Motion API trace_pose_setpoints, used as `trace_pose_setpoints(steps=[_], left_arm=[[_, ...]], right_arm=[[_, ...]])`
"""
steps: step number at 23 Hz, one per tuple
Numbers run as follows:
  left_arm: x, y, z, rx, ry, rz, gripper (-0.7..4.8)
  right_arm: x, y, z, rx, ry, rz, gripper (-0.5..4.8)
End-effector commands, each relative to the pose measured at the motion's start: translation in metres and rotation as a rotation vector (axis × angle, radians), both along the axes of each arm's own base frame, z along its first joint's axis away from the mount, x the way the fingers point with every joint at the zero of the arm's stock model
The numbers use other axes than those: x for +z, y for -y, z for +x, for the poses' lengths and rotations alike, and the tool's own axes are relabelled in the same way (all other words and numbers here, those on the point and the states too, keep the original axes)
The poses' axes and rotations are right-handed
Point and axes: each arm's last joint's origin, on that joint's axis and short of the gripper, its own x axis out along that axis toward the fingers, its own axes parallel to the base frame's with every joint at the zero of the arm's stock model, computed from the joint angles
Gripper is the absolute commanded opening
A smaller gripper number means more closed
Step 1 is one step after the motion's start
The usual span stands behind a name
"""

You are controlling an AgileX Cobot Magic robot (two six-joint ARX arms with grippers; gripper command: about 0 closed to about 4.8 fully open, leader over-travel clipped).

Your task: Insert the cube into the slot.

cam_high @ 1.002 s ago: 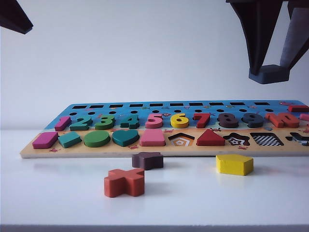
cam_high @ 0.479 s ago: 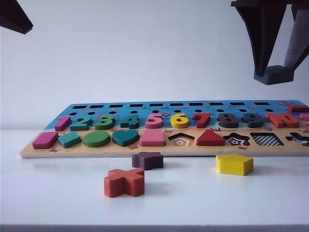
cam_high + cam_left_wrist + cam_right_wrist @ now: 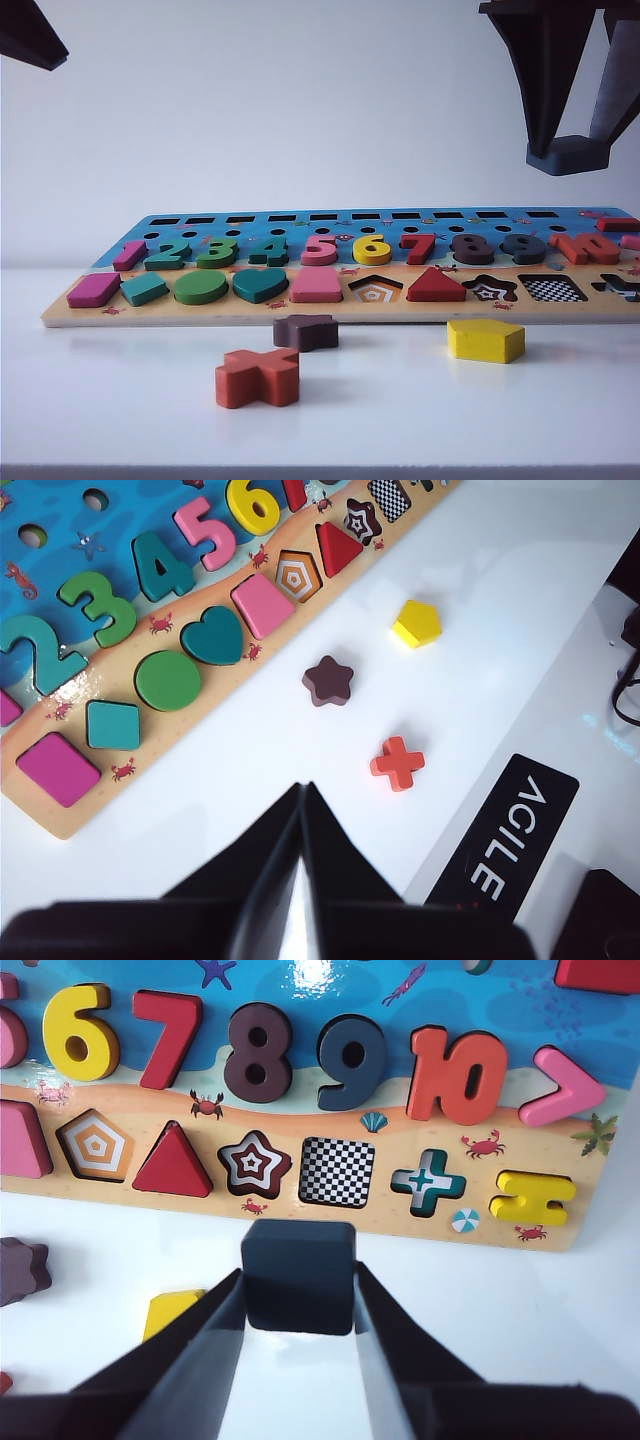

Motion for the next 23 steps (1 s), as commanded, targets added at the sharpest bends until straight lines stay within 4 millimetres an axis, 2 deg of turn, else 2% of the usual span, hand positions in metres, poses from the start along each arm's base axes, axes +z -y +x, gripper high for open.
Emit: trace_pose_setpoints(steps=[1,11,23], left_arm=[[0.002,0.000,0.000,-0.006,0.015,-0.006,0.10],[0.003,-0.003,0.003,0.028,0.025,-0.006,0.10],[0.012,-0.003,0.004,0.029,0.125,-0.065,0.10]], right_arm=[[0.001,0.001,-0.001,0.002,0.004,-0.007,0.48],[0.001,0.000,0.000,0.002,0.007,-0.004,0.48],[-0.006,-0.009,0.008,-0.036,0.008,0.025,0.35]])
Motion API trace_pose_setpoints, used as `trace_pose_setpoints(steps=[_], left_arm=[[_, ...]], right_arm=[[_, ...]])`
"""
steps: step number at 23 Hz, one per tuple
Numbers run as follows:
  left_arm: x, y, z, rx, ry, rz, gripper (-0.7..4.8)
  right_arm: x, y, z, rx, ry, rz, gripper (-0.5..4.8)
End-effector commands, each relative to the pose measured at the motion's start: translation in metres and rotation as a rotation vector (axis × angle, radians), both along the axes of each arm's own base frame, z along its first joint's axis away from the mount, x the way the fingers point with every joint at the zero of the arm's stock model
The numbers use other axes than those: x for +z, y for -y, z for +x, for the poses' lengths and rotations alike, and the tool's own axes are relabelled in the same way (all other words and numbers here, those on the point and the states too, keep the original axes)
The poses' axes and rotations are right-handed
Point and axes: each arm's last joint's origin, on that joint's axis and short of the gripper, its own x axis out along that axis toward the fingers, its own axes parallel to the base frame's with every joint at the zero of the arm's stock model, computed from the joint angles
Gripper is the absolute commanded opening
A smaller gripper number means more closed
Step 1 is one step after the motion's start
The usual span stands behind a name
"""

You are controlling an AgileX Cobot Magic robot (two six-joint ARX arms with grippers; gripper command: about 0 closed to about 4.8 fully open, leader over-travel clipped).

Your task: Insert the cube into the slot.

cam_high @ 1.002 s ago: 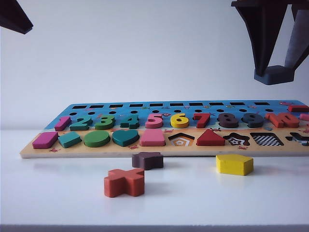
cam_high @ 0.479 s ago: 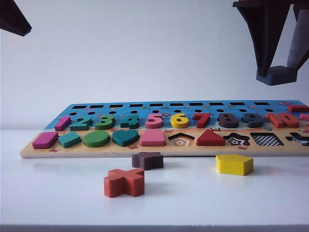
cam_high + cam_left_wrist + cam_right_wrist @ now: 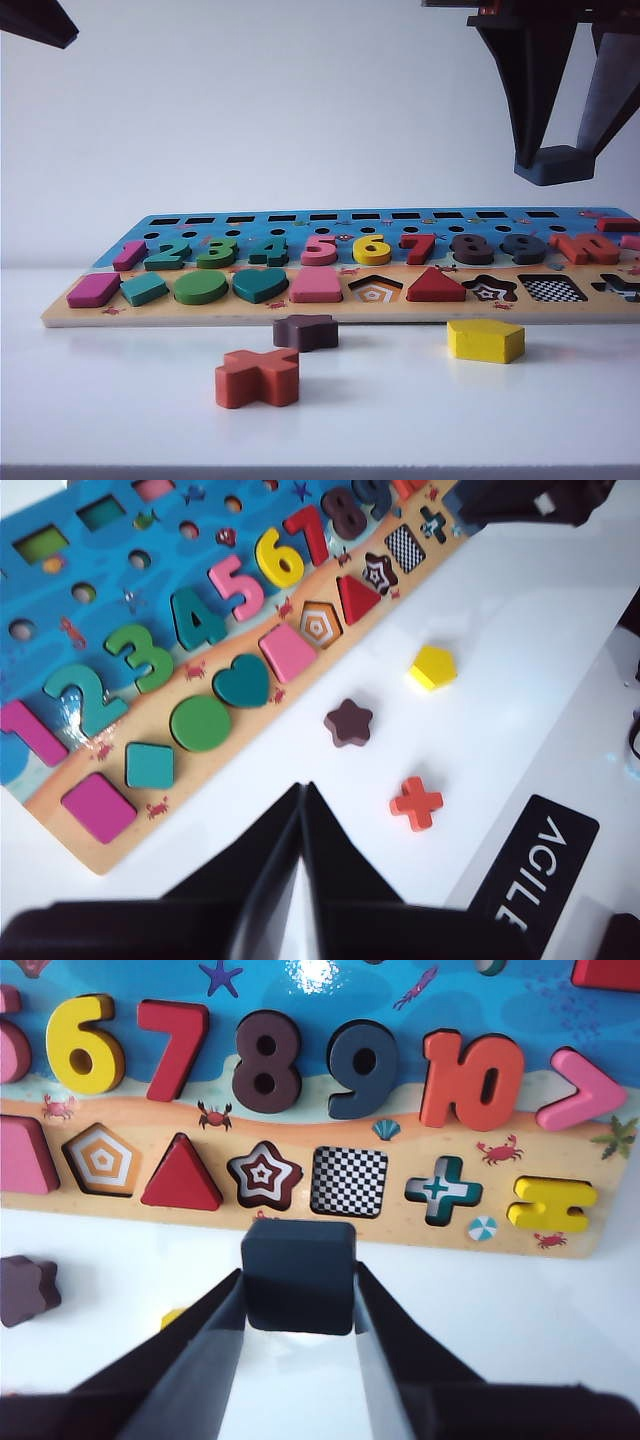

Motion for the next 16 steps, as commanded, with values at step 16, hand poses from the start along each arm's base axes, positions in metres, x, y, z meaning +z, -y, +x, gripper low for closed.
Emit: trace_pose_setpoints(steps=[16], left_arm=[[0.006,0.001,0.002,-0.006,0.064,-0.033,0.10]], right_arm=[[-0.025,0.006,0.014,-0.121,-0.016,0.002,0.31]])
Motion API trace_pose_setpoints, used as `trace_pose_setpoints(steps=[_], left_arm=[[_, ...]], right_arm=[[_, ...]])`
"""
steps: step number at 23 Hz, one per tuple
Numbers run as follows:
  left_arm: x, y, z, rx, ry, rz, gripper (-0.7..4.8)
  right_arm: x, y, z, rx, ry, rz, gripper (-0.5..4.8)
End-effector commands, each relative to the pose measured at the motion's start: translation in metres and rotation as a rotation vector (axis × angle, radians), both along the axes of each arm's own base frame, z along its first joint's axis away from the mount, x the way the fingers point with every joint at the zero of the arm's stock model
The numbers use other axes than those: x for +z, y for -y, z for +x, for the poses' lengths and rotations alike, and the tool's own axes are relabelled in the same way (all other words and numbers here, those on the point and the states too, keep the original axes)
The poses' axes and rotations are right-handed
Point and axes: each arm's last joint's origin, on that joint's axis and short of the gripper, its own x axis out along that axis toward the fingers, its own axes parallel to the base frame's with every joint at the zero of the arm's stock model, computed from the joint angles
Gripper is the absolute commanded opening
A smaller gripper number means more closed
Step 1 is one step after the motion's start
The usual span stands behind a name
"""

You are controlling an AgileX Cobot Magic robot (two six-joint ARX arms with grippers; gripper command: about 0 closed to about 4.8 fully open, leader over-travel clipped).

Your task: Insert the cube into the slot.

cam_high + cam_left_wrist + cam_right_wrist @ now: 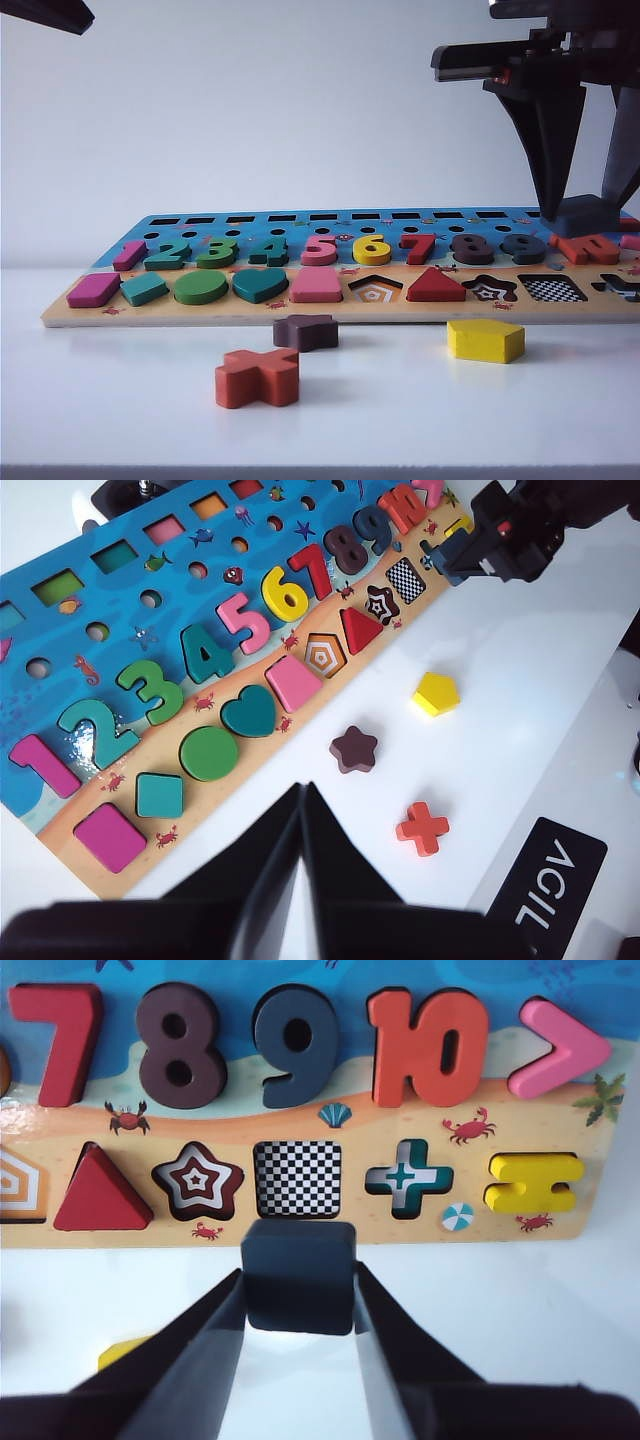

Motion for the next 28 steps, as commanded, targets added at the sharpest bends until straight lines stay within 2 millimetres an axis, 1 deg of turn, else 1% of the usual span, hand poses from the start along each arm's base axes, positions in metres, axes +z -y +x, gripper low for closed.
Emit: trace_pose_setpoints(steps=[1,10,12,15,20,28], left_arm=[[0.003,0.000,0.000,-0.006,0.023,-0.009,0.10],[0.003,0.000,0.000,-0.006,0.023,-0.009,0.10],[0.003,0.000,0.000,-0.006,0.023,-0.009,0.10],[0.003,0.000,0.000,-0.006,0.026,-0.011,0.10],[0.004,0.001,0.001,-0.006,0.033,-0.015,0.10],[0.004,0.001,0.001,-0.006,0.036,-0.016,0.10]], right_arm=[[0.002,0.001,0.006,-0.025,0.022,0.044,0.31],[-0.006,0.002,0.013,-0.034,0.015,0.089,0.30],[-0.010,0.003,0.013,-0.039,0.010,0.085,0.30],[-0.023,0.003,0.013,-0.042,0.010,0.086,0.30],[-0.025,0.002,0.015,-0.042,0.028,0.100,0.29],[-0.025,0.013,0.023,-0.083,0.029,0.095,0.27]])
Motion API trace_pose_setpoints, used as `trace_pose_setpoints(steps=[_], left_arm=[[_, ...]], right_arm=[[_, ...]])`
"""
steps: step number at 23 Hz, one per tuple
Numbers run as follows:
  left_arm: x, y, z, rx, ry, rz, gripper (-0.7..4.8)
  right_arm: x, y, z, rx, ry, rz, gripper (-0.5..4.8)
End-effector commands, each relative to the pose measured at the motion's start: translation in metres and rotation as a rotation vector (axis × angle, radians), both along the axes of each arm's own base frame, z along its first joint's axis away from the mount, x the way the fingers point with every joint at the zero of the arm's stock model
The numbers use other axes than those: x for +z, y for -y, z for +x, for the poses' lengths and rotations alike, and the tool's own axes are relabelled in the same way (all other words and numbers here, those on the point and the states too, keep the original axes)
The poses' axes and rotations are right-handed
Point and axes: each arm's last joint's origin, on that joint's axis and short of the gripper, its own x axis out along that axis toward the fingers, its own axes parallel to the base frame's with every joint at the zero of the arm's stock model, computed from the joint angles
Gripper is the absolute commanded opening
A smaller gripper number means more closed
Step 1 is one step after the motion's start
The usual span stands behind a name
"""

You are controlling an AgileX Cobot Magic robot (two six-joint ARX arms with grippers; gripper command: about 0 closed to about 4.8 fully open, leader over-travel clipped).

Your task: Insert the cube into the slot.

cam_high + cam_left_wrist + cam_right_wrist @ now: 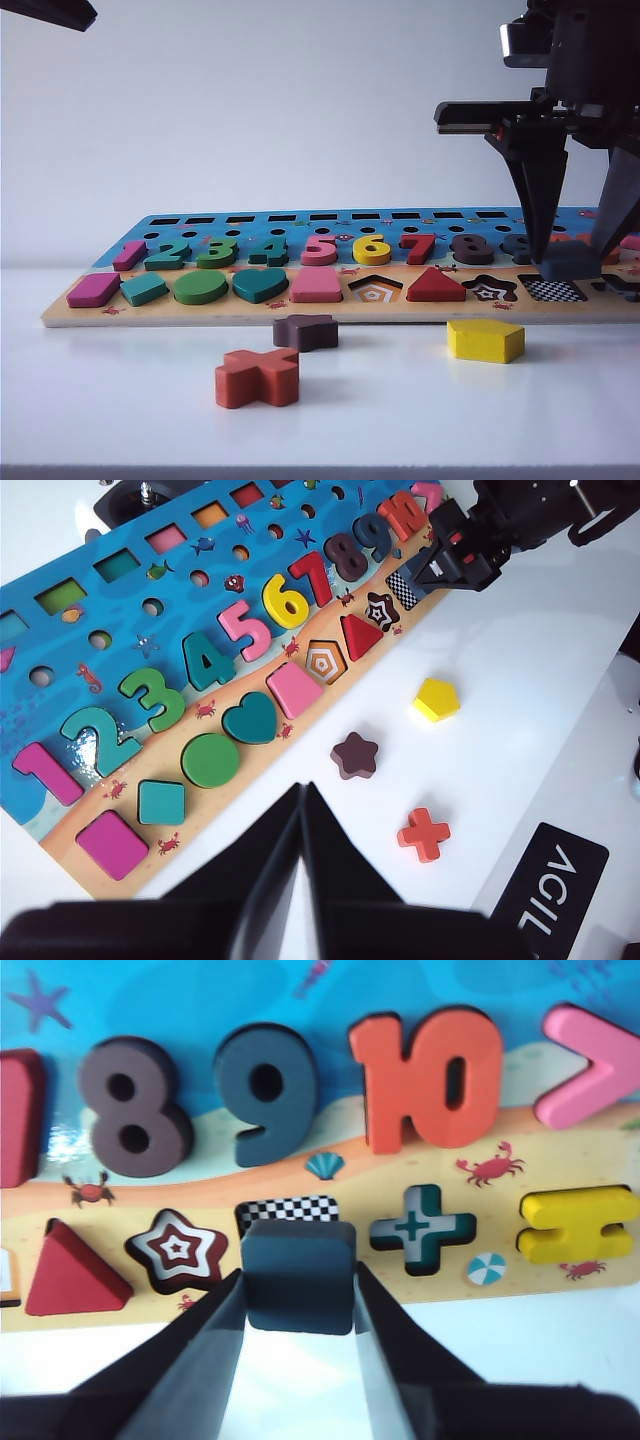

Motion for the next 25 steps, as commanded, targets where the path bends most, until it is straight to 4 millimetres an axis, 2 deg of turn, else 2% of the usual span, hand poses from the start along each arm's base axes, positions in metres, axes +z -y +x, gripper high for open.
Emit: trace_pose_setpoints(steps=[1,8,15,25], left_arm=[[0.003,0.000,0.000,-0.006,0.024,-0.009,0.10],[0.003,0.000,0.000,-0.006,0.024,-0.010,0.10],[0.003,0.000,0.000,-0.006,0.024,-0.010,0.10],[0.003,0.000,0.000,-0.006,0.024,-0.010,0.10]], right_arm=[[0.001,0.002,0.004,-0.005,0.014,0.011,0.27],[0.001,0.002,0.008,0.008,0.016,0.040,0.25],[-0.014,-0.003,0.012,0.019,-0.043,0.027,0.25],[-0.013,-0.003,0.013,0.027,-0.035,0.027,0.26]])
